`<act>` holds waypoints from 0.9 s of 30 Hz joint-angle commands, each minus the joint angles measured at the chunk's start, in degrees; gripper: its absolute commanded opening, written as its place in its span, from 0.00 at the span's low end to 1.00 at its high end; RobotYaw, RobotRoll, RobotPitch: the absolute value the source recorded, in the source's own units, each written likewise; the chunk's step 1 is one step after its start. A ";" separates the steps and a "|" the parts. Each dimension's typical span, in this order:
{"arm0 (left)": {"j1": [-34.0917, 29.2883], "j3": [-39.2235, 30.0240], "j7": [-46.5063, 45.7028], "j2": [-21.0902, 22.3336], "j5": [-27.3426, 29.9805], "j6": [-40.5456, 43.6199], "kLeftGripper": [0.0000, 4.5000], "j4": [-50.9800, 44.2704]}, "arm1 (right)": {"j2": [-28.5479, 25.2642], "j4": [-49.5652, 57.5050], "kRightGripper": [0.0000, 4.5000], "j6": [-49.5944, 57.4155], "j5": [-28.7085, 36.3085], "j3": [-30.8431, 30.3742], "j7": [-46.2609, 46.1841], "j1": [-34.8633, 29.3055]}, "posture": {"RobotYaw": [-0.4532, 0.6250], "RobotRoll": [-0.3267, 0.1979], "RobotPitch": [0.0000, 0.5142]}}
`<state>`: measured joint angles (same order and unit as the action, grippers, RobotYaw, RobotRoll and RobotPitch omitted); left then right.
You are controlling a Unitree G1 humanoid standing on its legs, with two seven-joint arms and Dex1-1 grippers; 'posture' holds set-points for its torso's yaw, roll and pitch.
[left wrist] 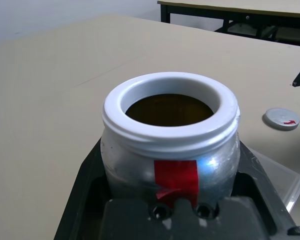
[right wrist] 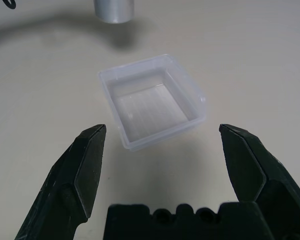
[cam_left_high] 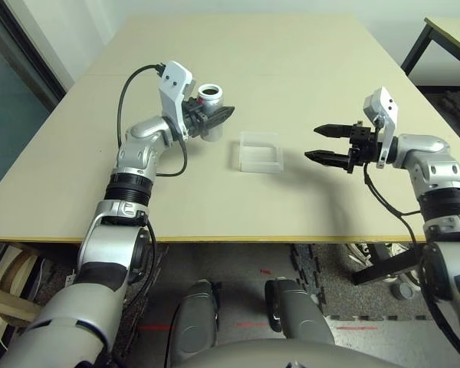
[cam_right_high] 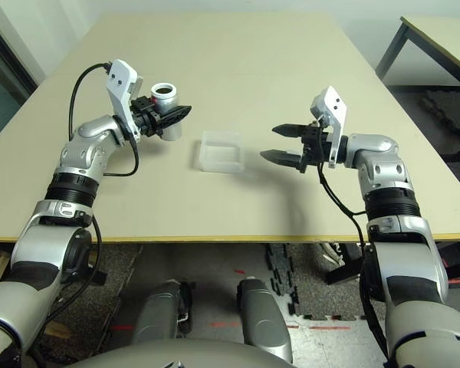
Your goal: Pour the medicine from the bottle into the box.
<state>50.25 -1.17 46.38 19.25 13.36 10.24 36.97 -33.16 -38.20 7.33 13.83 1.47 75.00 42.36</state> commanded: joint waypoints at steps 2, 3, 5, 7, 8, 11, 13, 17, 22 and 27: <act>0.73 0.95 0.26 0.08 -1.44 -0.32 0.59 0.26 | -0.19 0.49 1.00 -0.52 -0.36 -0.74 0.33 0.45 | 0.34 0.62 0.16; 0.83 1.16 0.23 0.04 -1.68 -0.30 0.59 0.32 | -0.17 0.47 1.00 -0.57 -0.35 -0.80 0.31 0.43 | 0.34 0.62 0.16; 1.04 1.74 0.06 -0.06 -2.35 -0.35 0.59 0.32 | -0.13 0.44 1.00 -0.64 -0.35 -0.89 0.32 0.37 | 0.34 0.62 0.16; 1.41 2.81 -0.60 -0.32 -3.74 -1.21 0.59 0.31 | -0.08 0.27 1.00 -0.73 -0.37 -0.96 0.31 0.35 | 0.34 0.62 0.15; 1.53 3.63 -0.98 -0.39 -4.85 -2.17 0.59 0.25 | -0.09 0.16 1.00 -0.78 -0.36 -1.02 0.31 0.38 | 0.34 0.62 0.15; 2.54 5.75 -3.78 -1.34 -8.27 -4.12 0.59 0.57 | -0.14 -0.11 1.00 -0.89 -0.41 -1.16 0.29 0.54 | 0.34 0.62 0.15; 4.05 8.51 -7.43 -1.59 -13.08 -6.62 0.59 2.11 | -0.13 -0.17 1.00 -0.93 -0.43 -1.20 0.29 0.58 | 0.34 0.62 0.15; 6.04 13.25 -11.79 -0.75 -20.79 -12.82 0.59 5.84 | -0.13 -0.28 1.00 -0.96 -0.45 -1.25 0.31 0.65 | 0.33 0.62 0.15; 14.46 29.31 -32.68 1.78 -45.10 -26.04 0.59 16.68 | -0.09 -0.69 1.00 -1.14 -0.71 -1.41 0.24 0.86 | 0.33 0.62 0.15; 22.64 46.25 -52.45 1.88 -66.76 -32.53 0.59 23.88 | 0.04 -0.89 1.00 -1.09 -0.78 -1.37 0.17 1.09 | 0.34 0.62 0.15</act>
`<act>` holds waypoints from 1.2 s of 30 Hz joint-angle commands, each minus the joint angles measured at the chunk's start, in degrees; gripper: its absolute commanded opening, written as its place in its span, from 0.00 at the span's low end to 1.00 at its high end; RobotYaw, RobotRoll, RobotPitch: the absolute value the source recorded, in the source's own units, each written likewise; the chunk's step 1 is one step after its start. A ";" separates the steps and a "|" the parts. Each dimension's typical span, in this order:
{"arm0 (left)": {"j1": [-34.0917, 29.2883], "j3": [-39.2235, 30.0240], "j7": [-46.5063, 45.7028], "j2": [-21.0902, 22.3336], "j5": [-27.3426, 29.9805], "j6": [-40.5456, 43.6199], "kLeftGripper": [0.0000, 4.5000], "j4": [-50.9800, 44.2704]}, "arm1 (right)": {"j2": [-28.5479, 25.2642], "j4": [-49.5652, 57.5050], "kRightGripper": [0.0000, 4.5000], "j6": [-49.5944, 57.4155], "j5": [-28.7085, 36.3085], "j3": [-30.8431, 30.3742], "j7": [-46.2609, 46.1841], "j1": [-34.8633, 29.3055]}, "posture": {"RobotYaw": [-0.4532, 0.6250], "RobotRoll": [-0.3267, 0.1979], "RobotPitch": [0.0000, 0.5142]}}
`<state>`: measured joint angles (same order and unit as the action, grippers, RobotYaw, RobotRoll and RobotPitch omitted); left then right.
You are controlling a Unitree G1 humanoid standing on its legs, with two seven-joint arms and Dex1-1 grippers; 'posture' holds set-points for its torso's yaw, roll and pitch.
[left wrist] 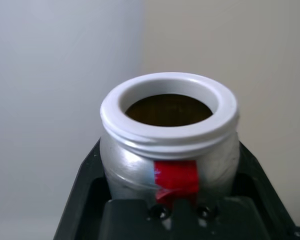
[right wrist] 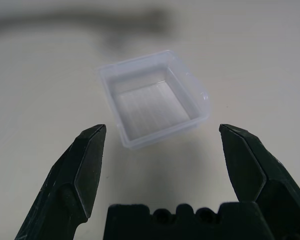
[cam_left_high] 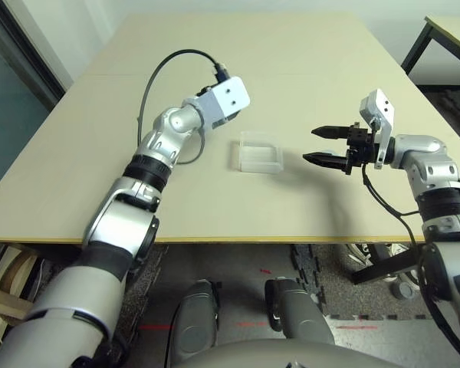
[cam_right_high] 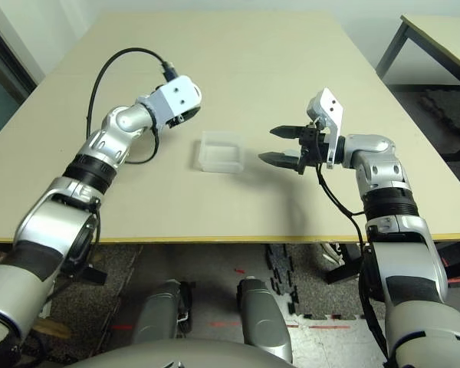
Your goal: Pour the medicine from the bottle into the box.
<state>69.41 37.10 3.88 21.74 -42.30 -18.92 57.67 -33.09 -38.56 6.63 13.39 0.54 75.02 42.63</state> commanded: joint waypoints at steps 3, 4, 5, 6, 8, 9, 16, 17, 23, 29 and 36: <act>6.64 14.56 -17.57 -2.79 -18.64 -5.28 0.59 6.87 | 0.12 -0.95 1.00 -0.33 -0.42 -0.33 0.17 1.18 | 0.34 0.62 0.14; 7.27 16.24 -19.40 -3.53 -20.41 -5.94 0.59 8.00 | 0.18 -1.17 1.00 -0.28 -0.40 -0.27 0.16 1.38 | 0.34 0.62 0.14; 7.82 18.07 -21.00 -4.25 -22.33 -6.41 0.59 9.14 | 0.33 -1.37 1.00 0.05 -0.18 -0.09 0.09 1.62 | 0.34 0.62 0.15; 8.27 19.32 -22.21 -4.81 -23.68 -6.68 0.59 10.26 | 0.43 -1.52 1.00 0.25 -0.06 0.01 0.05 1.81 | 0.34 0.62 0.15; 9.45 21.75 -24.01 -5.81 -26.27 -6.61 0.59 12.61 | 0.54 -1.72 1.00 0.27 -0.05 0.05 -0.03 2.04 | 0.33 0.62 0.14; 10.02 22.41 -24.60 -6.13 -26.92 -6.63 0.59 13.58 | 0.54 -1.71 1.00 0.22 -0.06 0.04 -0.02 2.03 | 0.33 0.62 0.14; 11.94 22.98 -24.78 -6.97 -27.55 -7.08 0.59 16.68 | 0.56 -1.38 1.00 0.41 0.08 0.13 -0.10 1.77 | 0.33 0.62 0.15; 11.97 22.66 -24.46 -7.00 -27.20 -7.18 0.59 16.79 | 0.59 -1.30 1.00 0.46 0.10 0.13 -0.11 1.70 | 0.33 0.62 0.15; 11.54 19.13 -21.48 -7.02 -23.32 -8.32 0.59 17.36 | 0.79 -1.40 1.00 0.27 -0.06 -0.09 -0.03 1.62 | 0.34 0.62 0.15; 9.17 8.26 -11.21 -6.64 -11.52 -9.98 0.59 17.58 | 0.90 -1.35 1.00 -0.11 -0.32 -0.41 0.25 1.26 | 0.35 0.62 0.17; 4.42 -11.09 6.62 -6.67 8.81 -5.49 0.59 16.32 | 0.73 -0.84 1.00 -0.08 -0.46 -0.52 0.51 0.76 | 0.35 0.62 0.18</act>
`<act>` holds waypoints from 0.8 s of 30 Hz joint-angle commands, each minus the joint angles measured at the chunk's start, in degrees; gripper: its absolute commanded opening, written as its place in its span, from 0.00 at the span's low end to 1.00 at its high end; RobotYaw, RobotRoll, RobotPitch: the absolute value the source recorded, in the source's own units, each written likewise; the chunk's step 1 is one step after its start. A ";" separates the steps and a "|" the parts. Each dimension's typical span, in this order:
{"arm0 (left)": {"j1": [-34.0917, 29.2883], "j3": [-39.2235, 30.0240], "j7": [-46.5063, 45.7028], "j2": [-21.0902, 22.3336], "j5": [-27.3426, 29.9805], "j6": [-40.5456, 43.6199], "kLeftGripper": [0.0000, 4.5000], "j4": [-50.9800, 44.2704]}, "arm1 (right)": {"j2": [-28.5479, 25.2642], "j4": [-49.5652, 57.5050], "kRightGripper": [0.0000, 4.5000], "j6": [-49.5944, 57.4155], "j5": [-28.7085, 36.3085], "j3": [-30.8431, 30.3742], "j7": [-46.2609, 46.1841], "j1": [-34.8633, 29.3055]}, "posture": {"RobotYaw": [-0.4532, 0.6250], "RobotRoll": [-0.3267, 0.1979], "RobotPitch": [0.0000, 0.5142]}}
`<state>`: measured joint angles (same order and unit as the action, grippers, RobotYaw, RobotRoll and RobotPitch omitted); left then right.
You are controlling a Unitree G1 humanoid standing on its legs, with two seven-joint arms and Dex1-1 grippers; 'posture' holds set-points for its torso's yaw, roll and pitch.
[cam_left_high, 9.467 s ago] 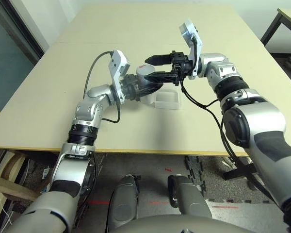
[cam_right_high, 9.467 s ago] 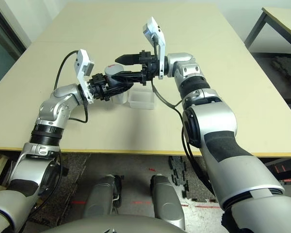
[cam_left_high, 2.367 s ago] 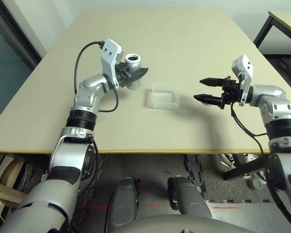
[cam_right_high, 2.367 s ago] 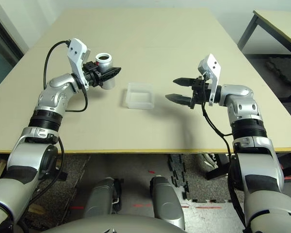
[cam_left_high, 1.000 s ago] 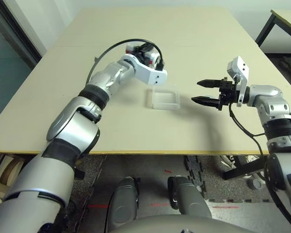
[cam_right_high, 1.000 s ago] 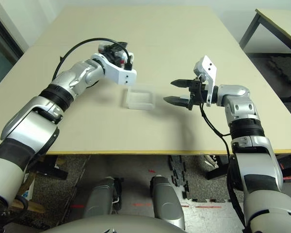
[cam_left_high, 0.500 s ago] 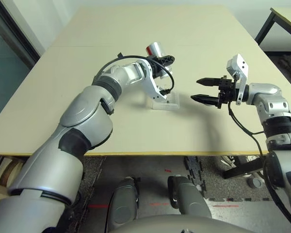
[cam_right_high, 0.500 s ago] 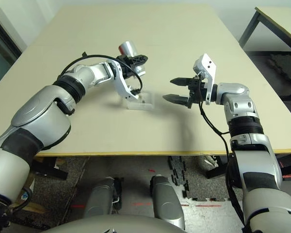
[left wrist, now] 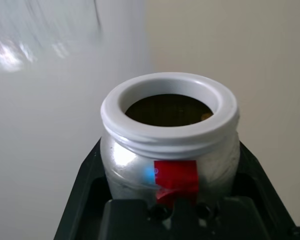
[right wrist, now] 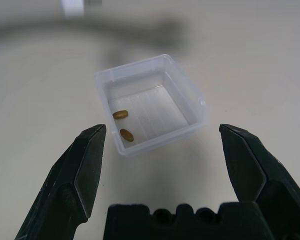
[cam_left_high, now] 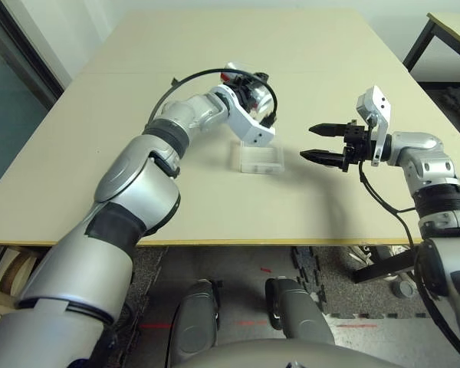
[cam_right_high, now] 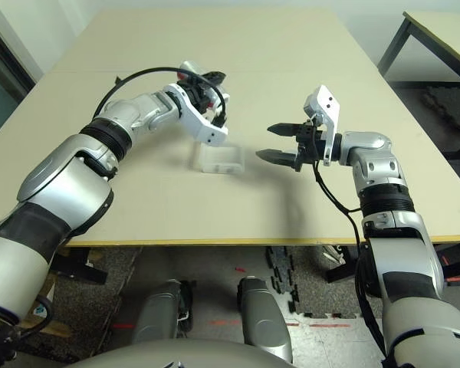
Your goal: Pour the medicine from the bottle into the box.
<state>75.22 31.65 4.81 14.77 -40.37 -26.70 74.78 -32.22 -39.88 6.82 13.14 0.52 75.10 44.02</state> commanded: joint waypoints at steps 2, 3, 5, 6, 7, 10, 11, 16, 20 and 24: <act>-2.54 -9.96 8.82 0.22 11.28 3.95 0.59 -1.70 | -0.13 0.52 1.00 -0.30 -0.23 -0.51 0.43 -0.70 | 0.35 0.62 0.18; -3.19 -12.68 10.62 0.00 14.15 5.29 0.59 -2.20 | -0.14 0.52 1.00 -0.34 -0.24 -0.51 0.44 -0.75 | 0.35 0.62 0.18; -4.59 -18.22 13.70 -0.56 20.09 8.60 0.59 -3.15 | -0.15 0.49 1.00 -0.40 -0.27 -0.51 0.46 -0.82 | 0.36 0.62 0.18; -5.23 -20.50 14.77 -0.79 22.44 10.37 0.59 -3.73 | -0.15 0.43 1.00 -0.46 -0.30 -0.51 0.47 -0.82 | 0.35 0.62 0.18; -5.80 -22.24 15.61 -0.93 24.27 11.64 0.59 -4.36 | -0.15 0.39 1.00 -0.49 -0.32 -0.51 0.48 -0.81 | 0.36 0.62 0.18; -7.79 -27.33 17.25 -1.27 29.68 14.97 0.59 -6.60 | -0.13 0.29 1.00 -0.56 -0.40 -0.53 0.54 -0.75 | 0.35 0.62 0.19; -8.48 -28.85 17.56 -1.37 31.32 15.79 0.59 -7.39 | -0.13 0.31 1.00 -0.57 -0.41 -0.52 0.55 -0.76 | 0.35 0.62 0.19; -12.52 -34.74 17.98 -1.61 37.89 18.72 0.59 -11.16 | -0.25 0.44 1.00 -0.58 -0.46 -0.47 0.61 -0.92 | 0.35 0.62 0.19; -15.82 -37.23 17.49 -1.61 40.80 19.67 0.59 -13.53 | -0.40 0.36 1.00 -0.54 -0.55 -0.45 0.73 -0.89 | 0.35 0.62 0.20; -19.67 -37.95 17.06 -2.17 42.15 20.10 0.59 -15.53 | -0.41 0.22 1.00 -0.61 -0.69 -0.44 0.78 -0.75 | 0.35 0.62 0.20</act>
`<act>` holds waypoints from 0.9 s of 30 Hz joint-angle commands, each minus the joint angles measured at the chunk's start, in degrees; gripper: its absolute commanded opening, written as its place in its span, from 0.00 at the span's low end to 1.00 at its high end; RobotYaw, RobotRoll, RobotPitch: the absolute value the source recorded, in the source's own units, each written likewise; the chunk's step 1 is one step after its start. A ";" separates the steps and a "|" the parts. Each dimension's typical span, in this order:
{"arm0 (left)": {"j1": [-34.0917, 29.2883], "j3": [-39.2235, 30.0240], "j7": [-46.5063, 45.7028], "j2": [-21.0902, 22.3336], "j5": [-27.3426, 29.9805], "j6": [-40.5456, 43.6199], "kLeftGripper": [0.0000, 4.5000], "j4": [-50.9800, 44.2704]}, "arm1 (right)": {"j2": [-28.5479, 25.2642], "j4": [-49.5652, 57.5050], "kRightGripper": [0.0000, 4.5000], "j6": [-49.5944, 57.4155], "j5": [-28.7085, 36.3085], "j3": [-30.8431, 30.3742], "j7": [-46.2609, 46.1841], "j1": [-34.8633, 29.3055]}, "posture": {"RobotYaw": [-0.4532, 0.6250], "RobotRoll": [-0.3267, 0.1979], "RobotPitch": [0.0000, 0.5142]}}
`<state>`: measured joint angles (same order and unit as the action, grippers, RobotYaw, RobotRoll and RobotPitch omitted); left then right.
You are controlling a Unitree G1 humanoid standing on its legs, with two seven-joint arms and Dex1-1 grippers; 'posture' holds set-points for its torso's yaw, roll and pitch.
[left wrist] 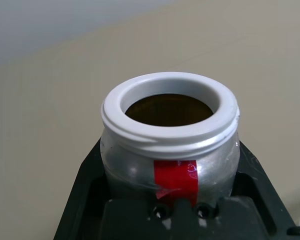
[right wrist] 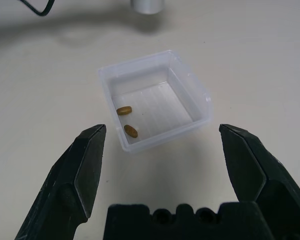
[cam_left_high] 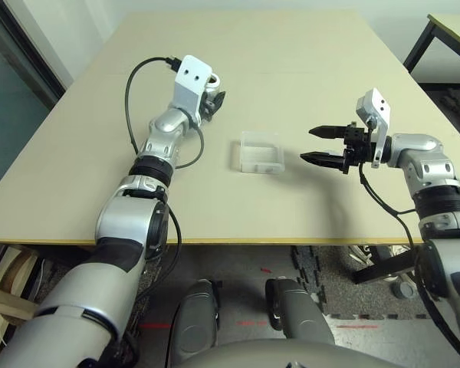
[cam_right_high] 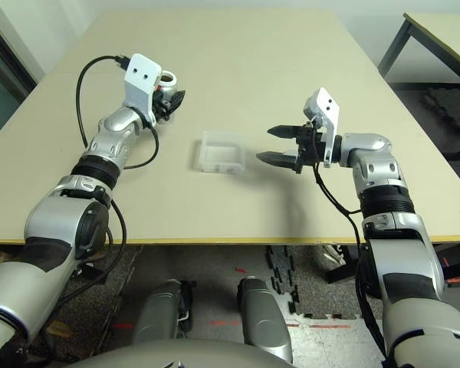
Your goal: Pour the medicine from the bottle into the box.
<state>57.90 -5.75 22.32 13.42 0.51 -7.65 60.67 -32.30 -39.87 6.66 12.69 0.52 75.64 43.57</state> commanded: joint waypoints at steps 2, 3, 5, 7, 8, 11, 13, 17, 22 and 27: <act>-3.70 -0.95 -1.09 -1.17 1.88 1.03 0.59 -1.94 | -0.36 0.20 1.00 -0.51 -0.28 -0.42 0.29 -0.27 | 0.35 0.62 0.20; -4.26 -1.41 -1.40 -1.44 2.42 0.74 0.59 -1.93 | -0.42 0.21 1.00 -0.55 -0.30 -0.41 0.34 -0.27 | 0.35 0.62 0.20; -4.93 -2.00 -1.67 -1.80 3.22 0.11 0.59 -1.76 | -0.50 0.19 1.00 -0.58 -0.33 -0.39 0.42 -0.23 | 0.35 0.62 0.21; -5.68 -1.42 -1.89 -1.66 2.49 -1.32 0.59 -1.16 | -0.58 0.20 1.00 -0.61 -0.40 -0.40 0.45 -0.20 | 0.35 0.62 0.20; -5.95 -1.16 -1.90 -1.60 2.18 -1.90 0.59 -0.97 | -0.59 0.21 1.00 -0.62 -0.42 -0.40 0.45 -0.20 | 0.35 0.62 0.20; -6.30 -2.07 -2.08 -1.95 3.15 -2.58 0.59 -0.34 | -0.72 0.16 1.00 -0.67 -0.49 -0.41 0.48 -0.07 | 0.34 0.62 0.20; -6.57 -2.53 -1.83 -2.27 3.63 -3.43 0.59 -0.06 | -0.82 0.05 1.00 -0.74 -0.54 -0.41 0.51 0.08 | 0.34 0.62 0.20; -7.19 -2.31 -1.39 -2.91 3.57 -4.57 0.59 0.19 | -0.89 -0.14 1.00 -0.87 -0.60 -0.49 0.51 0.31 | 0.34 0.62 0.20; -7.88 -1.09 -1.41 -3.29 2.39 -5.77 0.59 0.71 | -0.75 -0.20 1.00 -0.81 -0.66 -0.57 0.42 0.65 | 0.34 0.62 0.20; -8.05 0.13 -1.72 -3.23 1.26 -6.39 0.59 1.73 | -0.69 -0.26 1.00 -0.78 -0.68 -0.61 0.44 0.77 | 0.34 0.62 0.20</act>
<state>50.72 -6.40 20.59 10.18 2.91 -13.23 61.49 -32.74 -39.88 6.12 12.46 0.52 75.93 43.84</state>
